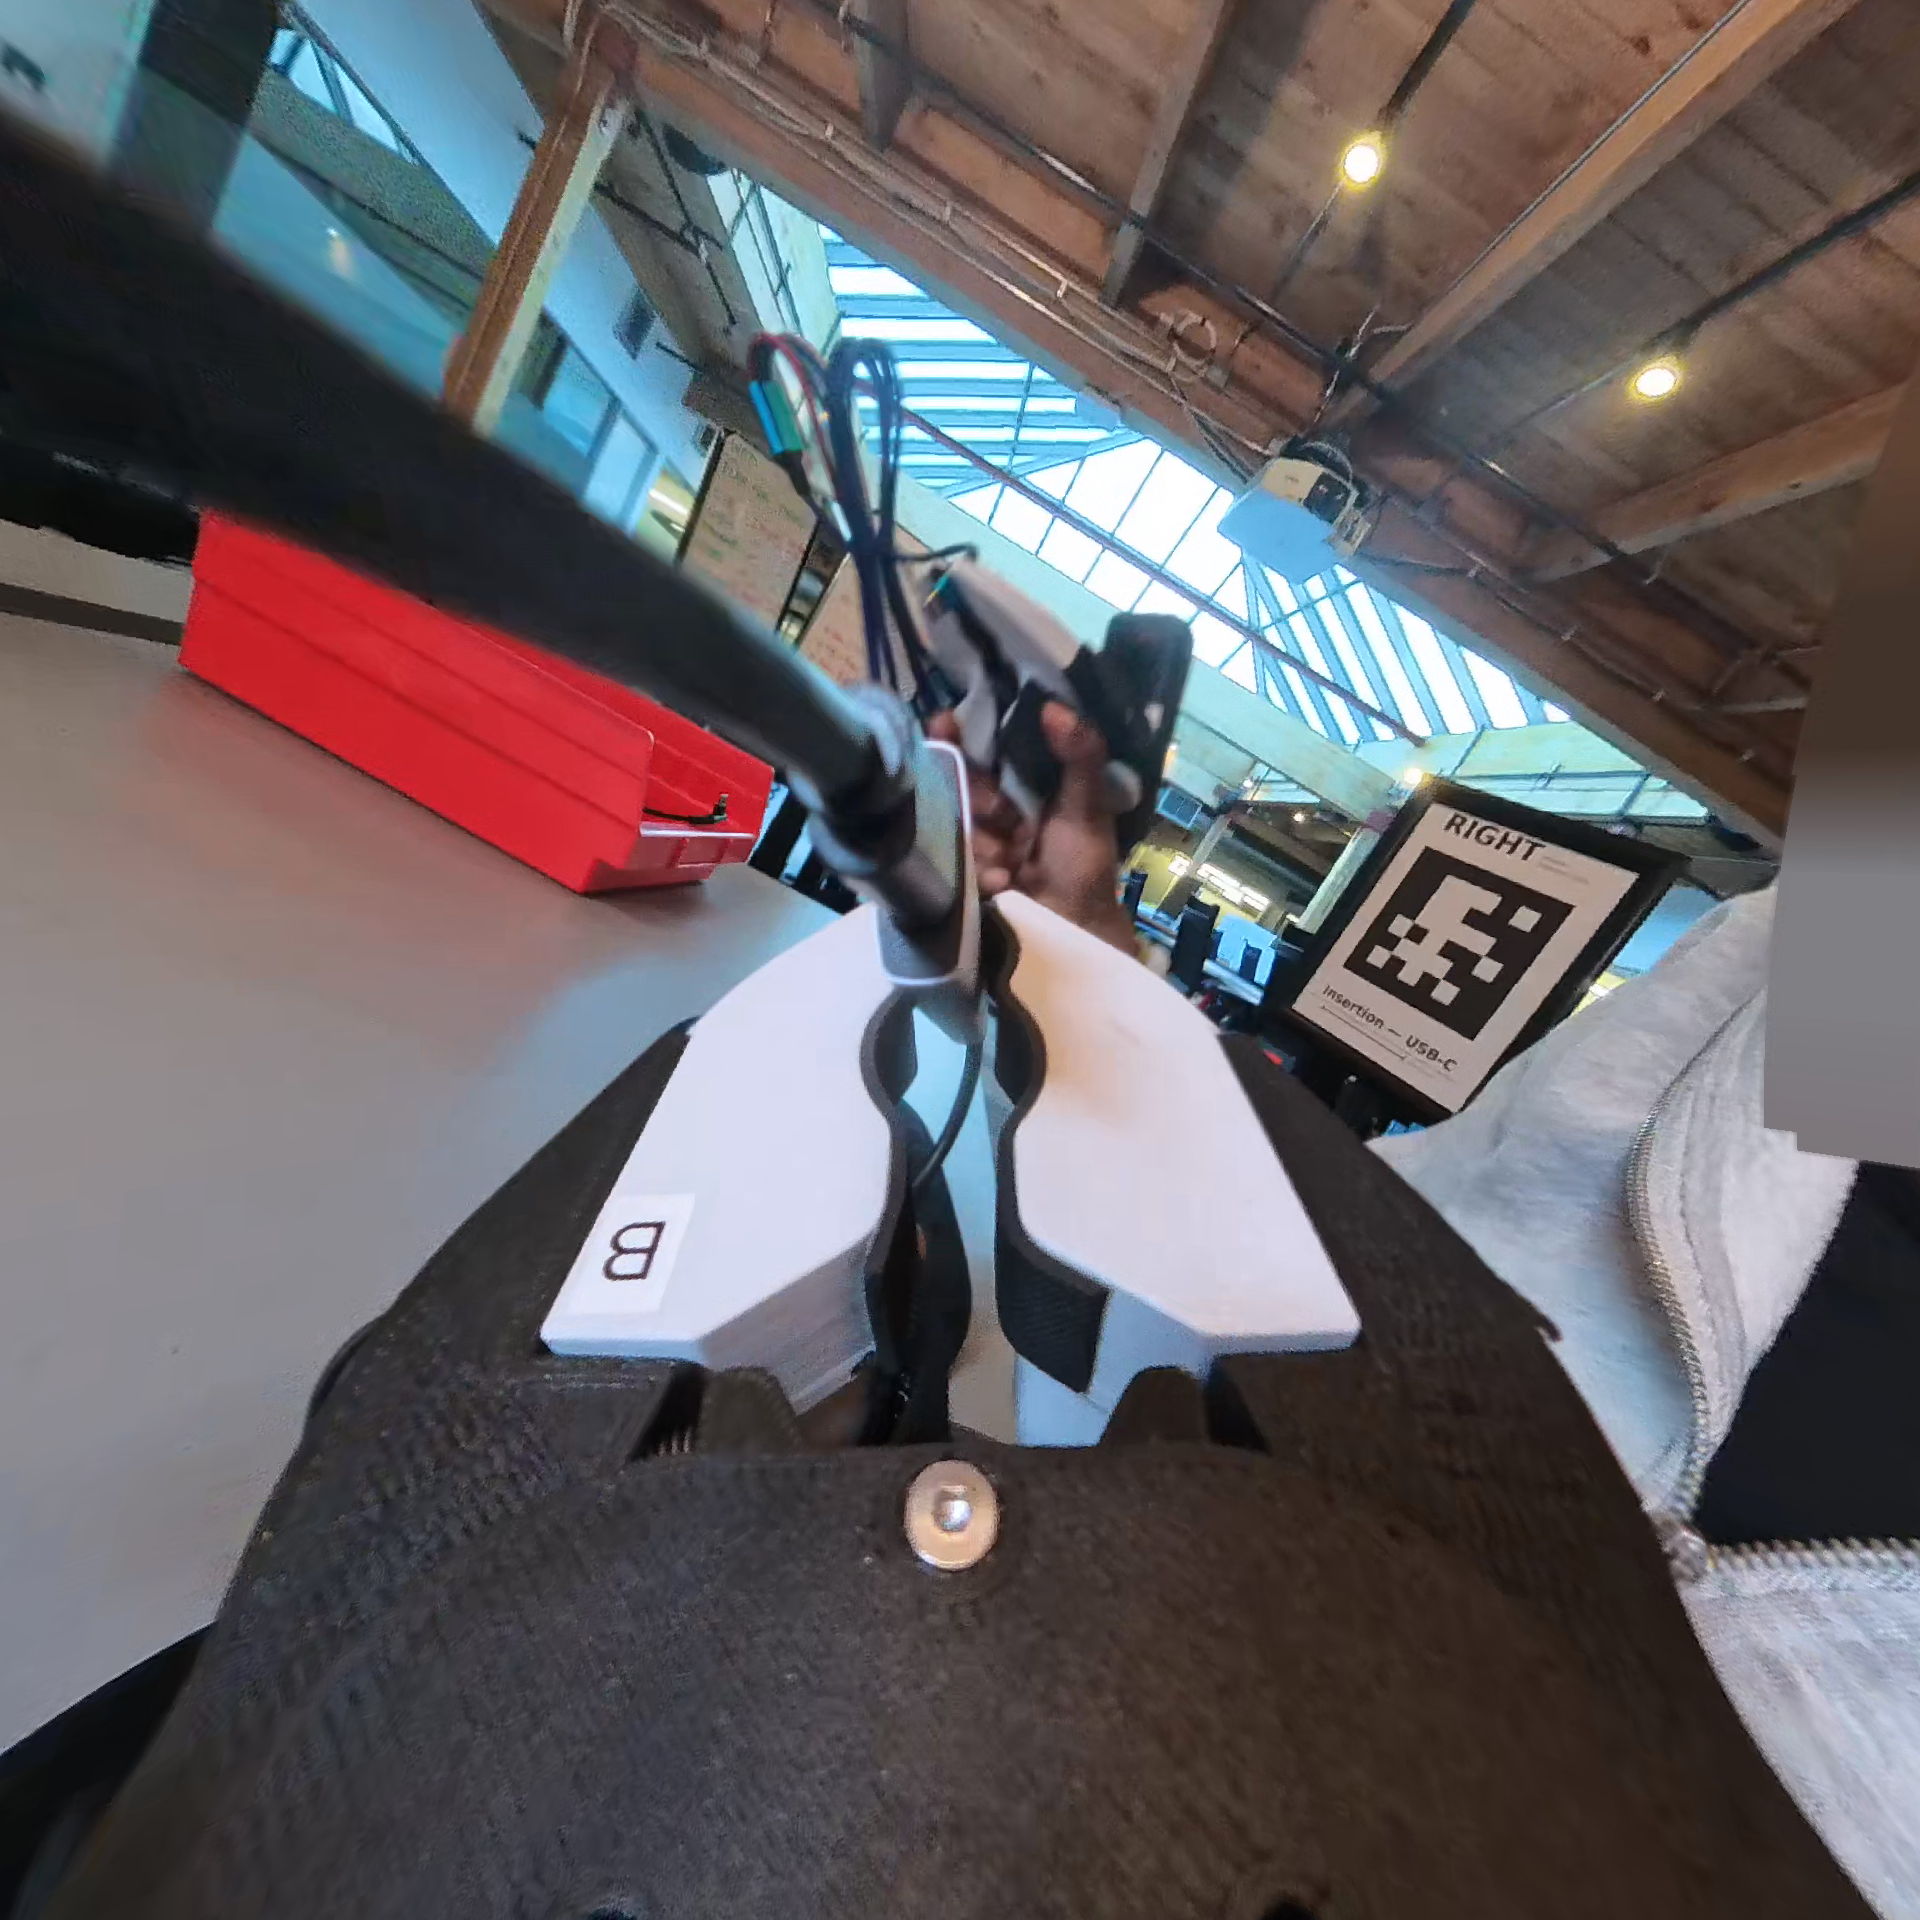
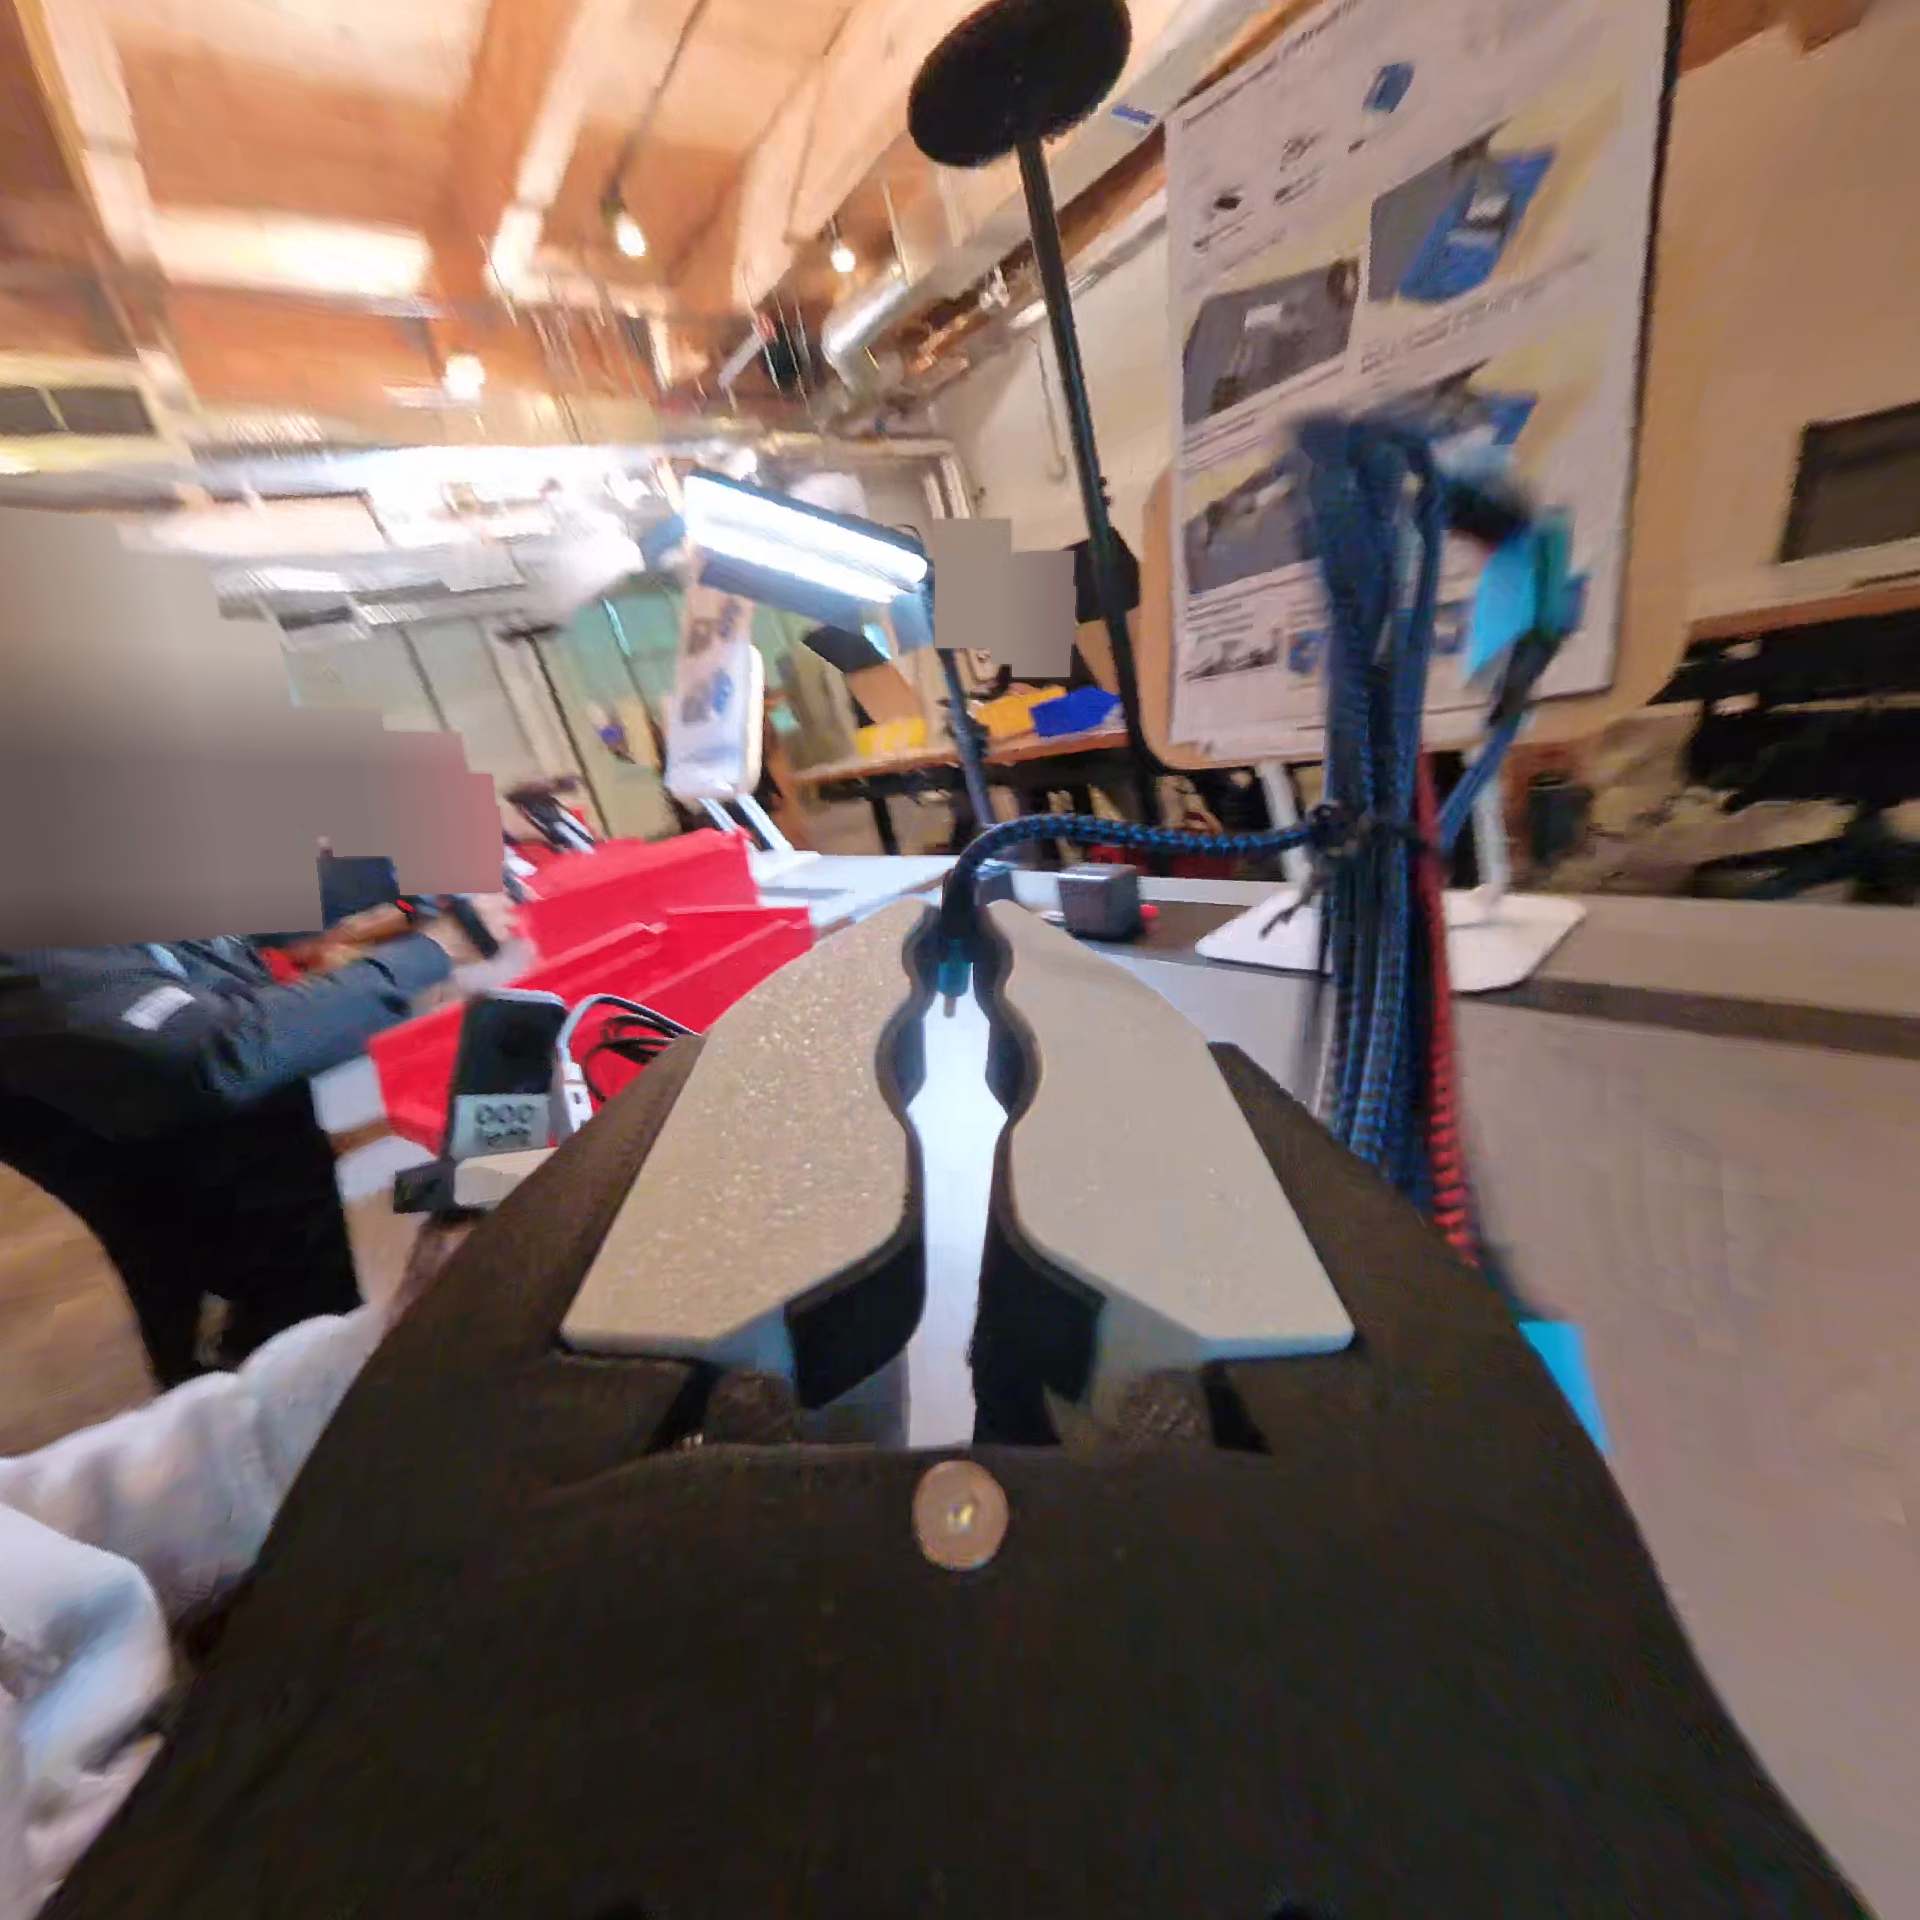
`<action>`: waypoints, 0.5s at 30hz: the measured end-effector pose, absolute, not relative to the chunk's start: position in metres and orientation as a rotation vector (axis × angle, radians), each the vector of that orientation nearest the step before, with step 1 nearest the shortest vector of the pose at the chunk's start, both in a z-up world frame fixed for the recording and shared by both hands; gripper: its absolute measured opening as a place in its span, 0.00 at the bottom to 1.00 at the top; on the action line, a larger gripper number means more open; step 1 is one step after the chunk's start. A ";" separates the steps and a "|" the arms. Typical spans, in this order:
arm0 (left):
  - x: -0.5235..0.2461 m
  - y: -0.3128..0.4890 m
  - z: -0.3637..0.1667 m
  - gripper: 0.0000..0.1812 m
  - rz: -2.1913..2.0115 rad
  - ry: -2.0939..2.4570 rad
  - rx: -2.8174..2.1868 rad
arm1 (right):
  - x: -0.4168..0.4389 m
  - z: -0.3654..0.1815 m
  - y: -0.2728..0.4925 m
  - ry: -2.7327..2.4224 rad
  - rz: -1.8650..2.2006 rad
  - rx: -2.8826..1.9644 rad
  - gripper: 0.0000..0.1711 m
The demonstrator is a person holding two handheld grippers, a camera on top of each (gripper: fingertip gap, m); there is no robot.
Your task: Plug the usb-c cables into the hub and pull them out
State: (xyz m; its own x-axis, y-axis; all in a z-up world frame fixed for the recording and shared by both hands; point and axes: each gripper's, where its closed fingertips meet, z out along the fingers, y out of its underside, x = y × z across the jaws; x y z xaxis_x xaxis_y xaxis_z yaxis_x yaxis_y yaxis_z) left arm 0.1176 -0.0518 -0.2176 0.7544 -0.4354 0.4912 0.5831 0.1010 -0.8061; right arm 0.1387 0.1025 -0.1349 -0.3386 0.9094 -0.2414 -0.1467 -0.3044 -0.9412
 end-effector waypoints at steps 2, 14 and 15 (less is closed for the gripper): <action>0.121 -0.053 -0.216 0.06 -0.721 -0.114 -1.256 | 0.153 -0.118 0.128 -1.158 1.617 -1.128 0.04; 0.117 -0.058 -0.210 0.06 -0.731 -0.121 -1.193 | 0.146 -0.173 0.313 -1.530 0.731 -1.579 0.04; 0.117 -0.058 -0.210 0.06 -0.737 -0.125 -1.191 | 0.142 -0.183 0.323 -1.589 0.675 -1.587 0.04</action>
State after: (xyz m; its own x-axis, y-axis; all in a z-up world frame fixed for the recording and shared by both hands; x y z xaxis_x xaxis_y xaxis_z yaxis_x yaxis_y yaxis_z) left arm 0.1167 -0.0582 -0.2102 0.7635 -0.4544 0.4588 0.5800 0.1703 -0.7966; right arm 0.1419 0.3232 -0.1826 0.0791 0.9849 0.1537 0.5731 0.0812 -0.8154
